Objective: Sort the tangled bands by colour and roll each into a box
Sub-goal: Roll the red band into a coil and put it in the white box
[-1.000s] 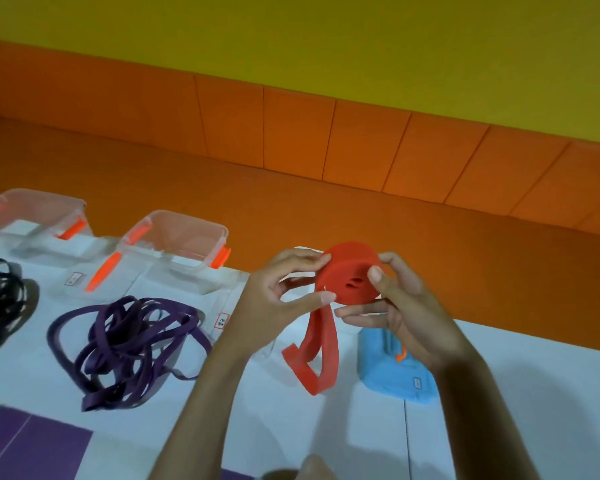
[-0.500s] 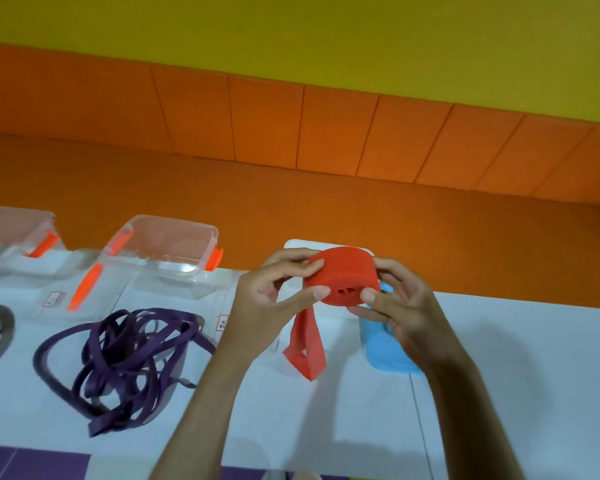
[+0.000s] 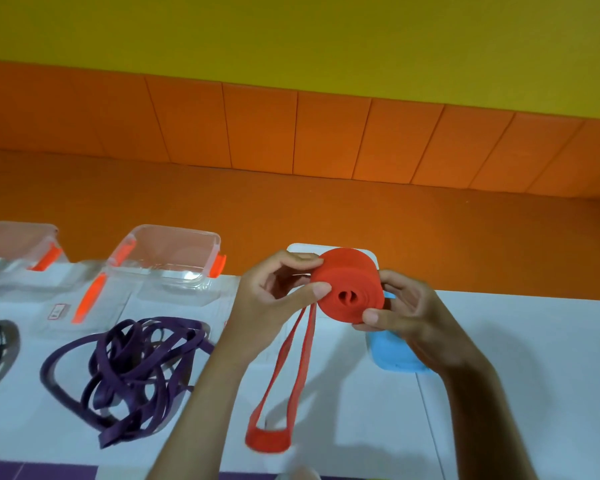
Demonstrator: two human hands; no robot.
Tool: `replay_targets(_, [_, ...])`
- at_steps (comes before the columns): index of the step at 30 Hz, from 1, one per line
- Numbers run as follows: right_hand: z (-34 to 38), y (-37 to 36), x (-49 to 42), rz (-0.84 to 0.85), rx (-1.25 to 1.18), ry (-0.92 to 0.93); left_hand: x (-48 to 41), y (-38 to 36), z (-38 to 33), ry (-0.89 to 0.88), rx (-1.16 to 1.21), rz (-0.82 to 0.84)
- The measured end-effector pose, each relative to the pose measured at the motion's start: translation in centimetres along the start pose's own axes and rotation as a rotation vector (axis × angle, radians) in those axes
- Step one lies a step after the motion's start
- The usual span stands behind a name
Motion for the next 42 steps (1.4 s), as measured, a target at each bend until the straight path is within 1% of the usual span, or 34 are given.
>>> replay_targets(4, [-0.5,0.3,0.0,-0.003,-0.022,-0.034,0.1,-0.3,1.2,0.065,0.011,-0.01])
replay_targets(7, [-0.9,0.2,-0.3,-0.021,-0.062,-0.064,-0.2,-0.1,1.7,0.066,0.002,-0.016])
replay_targets(10, [-0.6,0.3,-0.6,-0.04,-0.101,-0.033,-0.3,-0.2,2.4,0.071,0.084,-0.057])
replay_targets(13, [-0.2,1.1,-0.8,-0.089,-0.104,0.001,-0.7,-0.9,2.9,0.07,0.133,-0.056])
replay_targets(16, [-0.4,2.0,-0.8,-0.158,-0.116,0.035,-1.5,-1.6,2.6,0.06,0.099,-0.027])
replay_targets(18, [-0.8,2.3,-0.9,-0.176,-0.167,0.059,-2.0,-2.1,2.3,0.055,0.05,0.035])
replay_targets(20, [-0.9,2.5,-1.0,-0.15,-0.217,0.093,-2.2,-2.6,2.2,0.044,0.014,0.076])
replay_targets(22, [-1.2,2.6,-1.0,-0.101,-0.254,0.082,-2.3,-3.2,2.4,0.019,-0.004,0.077])
replay_targets(24, [-1.5,3.0,-0.8,-0.058,-0.189,0.017,-2.1,-3.7,2.7,-0.01,-0.025,0.065])
replay_targets(27, [-1.7,4.2,-0.4,-0.032,0.093,-0.036,-1.7,-4.3,3.6,-0.023,-0.064,0.022])
replay_targets(29, [-1.9,5.1,-0.2,-0.041,0.123,-0.057,-1.6,-4.8,4.3,-0.017,-0.086,-0.018])
replay_targets(33, [-2.2,6.7,-0.1,-0.065,0.023,-0.06,-1.9,-5.5,5.0,-0.04,-0.092,-0.072])
replay_targets(35, [-2.4,7.5,-0.1,-0.079,-0.016,-0.059,-2.2,-5.9,5.3,-0.009,-0.118,-0.042])
replay_targets(39, [-3.1,9.4,0.1,-0.103,-0.116,-0.087,-2.6,-7.5,6.4,0.116,-0.152,0.076])
replay_targets(42, [-3.5,10.6,0.0,-0.056,-0.143,-0.101,-3.0,-8.6,6.3,0.061,-0.165,0.069])
Point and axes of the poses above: each hand's wrist, its own x-axis away from the middle knuckle, its own y-axis out of the back of the hand, z = x × y, the point moved 7 cm from there along -x, towards the middle knuckle, and after that the axes turned 13 degrees about x, right-handed, at the moved point
